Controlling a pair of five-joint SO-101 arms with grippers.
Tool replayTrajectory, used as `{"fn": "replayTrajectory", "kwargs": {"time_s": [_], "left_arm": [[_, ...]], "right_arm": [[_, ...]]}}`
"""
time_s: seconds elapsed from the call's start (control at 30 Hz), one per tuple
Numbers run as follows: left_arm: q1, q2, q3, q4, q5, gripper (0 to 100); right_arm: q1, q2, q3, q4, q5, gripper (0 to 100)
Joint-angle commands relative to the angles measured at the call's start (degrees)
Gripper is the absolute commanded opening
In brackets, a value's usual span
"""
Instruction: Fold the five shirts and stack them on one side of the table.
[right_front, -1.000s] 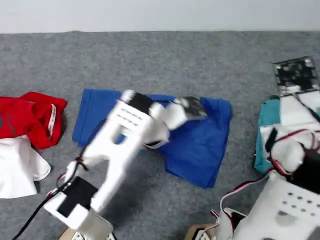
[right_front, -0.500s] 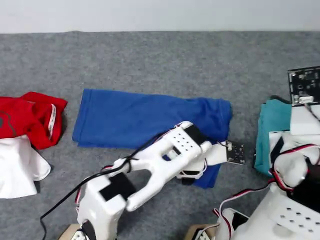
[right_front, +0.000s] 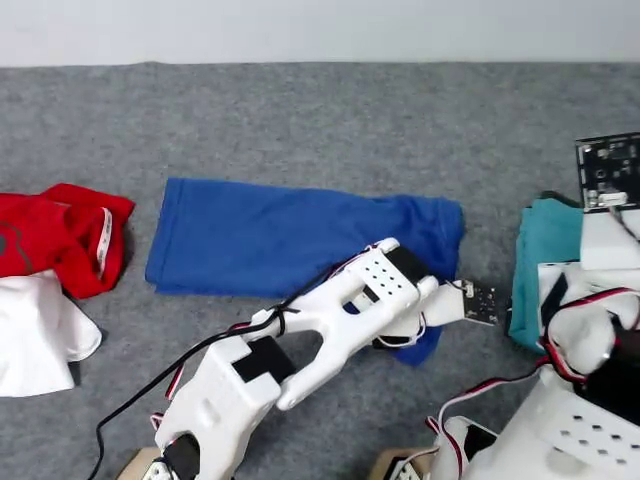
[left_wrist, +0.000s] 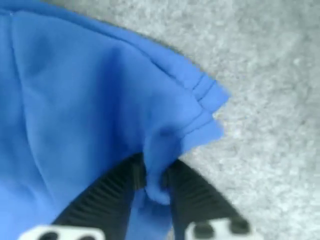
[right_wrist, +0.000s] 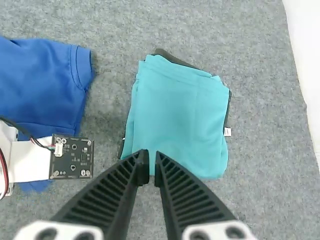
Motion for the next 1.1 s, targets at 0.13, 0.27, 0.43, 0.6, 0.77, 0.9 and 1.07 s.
{"fn": "replayTrajectory", "kwargs": {"time_s": [0.13, 0.27, 0.43, 0.6, 0.77, 0.9, 1.07], "left_arm": [[-2.20, -5.98, -3.65, 1.32, -0.26, 0], [-5.98, -6.33, -6.99, 1.32, -0.26, 0], [-10.20, -3.60, -11.91, -0.35, 0.00, 1], [-12.84, 1.67, -18.42, -0.26, 0.00, 4], [-16.00, 7.74, -26.77, -0.26, 0.00, 14], [-18.02, 13.10, -33.98, -0.18, -0.26, 15], [-19.87, 17.49, -43.65, 2.37, -0.26, 15]], "right_arm": [[0.57, -0.31, -0.18, 2.24, -0.53, 3.2], [0.48, -0.04, -0.18, 2.24, -0.62, 3.2], [0.31, -0.22, 2.55, 2.24, -0.70, 3.2], [0.31, -0.57, 6.24, 2.24, -0.70, 3.2], [0.31, -0.57, 6.33, 2.24, -0.70, 3.2], [0.31, -0.57, 6.42, 2.24, -0.70, 3.2], [0.31, -0.57, 6.42, 2.24, -0.70, 3.2]]}}
